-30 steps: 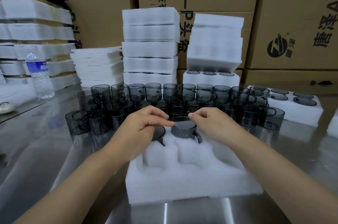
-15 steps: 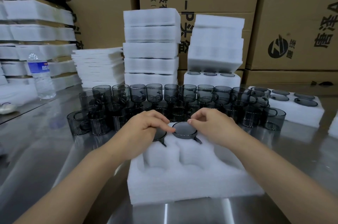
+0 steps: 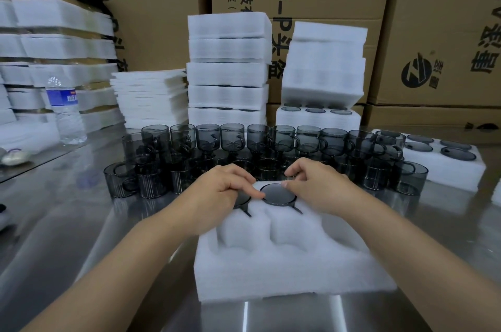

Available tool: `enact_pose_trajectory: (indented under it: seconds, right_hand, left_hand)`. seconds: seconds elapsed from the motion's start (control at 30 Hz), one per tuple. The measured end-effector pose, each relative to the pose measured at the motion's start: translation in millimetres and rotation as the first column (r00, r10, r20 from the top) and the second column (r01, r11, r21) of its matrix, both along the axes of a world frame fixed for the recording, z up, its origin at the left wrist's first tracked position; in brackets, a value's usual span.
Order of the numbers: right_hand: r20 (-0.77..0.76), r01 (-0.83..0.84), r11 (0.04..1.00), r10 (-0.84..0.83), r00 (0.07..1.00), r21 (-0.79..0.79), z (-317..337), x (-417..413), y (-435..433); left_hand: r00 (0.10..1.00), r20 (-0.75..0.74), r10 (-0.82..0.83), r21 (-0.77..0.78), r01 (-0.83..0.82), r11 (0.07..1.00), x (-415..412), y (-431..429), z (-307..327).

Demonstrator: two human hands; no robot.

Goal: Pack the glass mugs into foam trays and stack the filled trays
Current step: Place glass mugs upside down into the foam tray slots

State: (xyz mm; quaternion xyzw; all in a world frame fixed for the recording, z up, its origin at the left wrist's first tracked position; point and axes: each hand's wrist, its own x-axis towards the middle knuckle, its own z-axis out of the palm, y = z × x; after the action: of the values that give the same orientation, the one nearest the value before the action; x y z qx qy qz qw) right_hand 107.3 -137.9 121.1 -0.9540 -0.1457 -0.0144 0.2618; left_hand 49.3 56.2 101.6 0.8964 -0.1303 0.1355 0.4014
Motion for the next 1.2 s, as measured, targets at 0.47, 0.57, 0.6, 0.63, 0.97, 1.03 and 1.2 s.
enact_pose_trajectory:
  seconds: [0.47,0.57,0.6,0.63,0.97,1.03,1.2]
  right_hand:
    - [-0.015,-0.035,0.999,0.035,0.999,0.04,-0.1,2.5,0.0]
    - [-0.01,-0.041,0.999,0.041,0.999,0.027,0.2,3.1,-0.2]
    - [-0.005,-0.039,0.999,0.04,0.999,0.021,0.2,3.1,-0.5]
    - [0.001,-0.038,0.999,0.038,0.999,0.014,0.1,3.1,-0.8]
    - [0.102,-0.047,0.997,0.053,0.993,-0.061,-4.3,1.8,-0.8]
    - [0.122,-0.062,0.995,0.071,0.99,-0.076,-6.4,1.3,-1.2]
    - [0.15,-0.07,0.992,0.085,0.985,-0.107,-6.2,0.4,-1.2]
  left_hand:
    - [0.999,0.043,-0.005,-0.009,0.005,1.0,-0.5,-1.7,-3.4]
    - [0.999,0.045,-0.011,0.002,0.011,1.0,-2.4,-2.0,-2.4]
    - [0.998,0.062,-0.004,0.021,0.003,1.0,-2.9,-2.2,-1.8]
    - [0.993,0.112,0.026,0.043,-0.031,0.999,-3.1,-1.8,-0.7]
    - [0.641,0.378,0.668,0.244,-0.765,0.595,33.3,65.9,30.5]
    - [0.63,0.368,0.684,0.344,-0.776,0.529,38.9,68.5,20.4]
    - [0.627,0.443,0.64,0.445,-0.774,0.45,44.3,68.3,8.1]
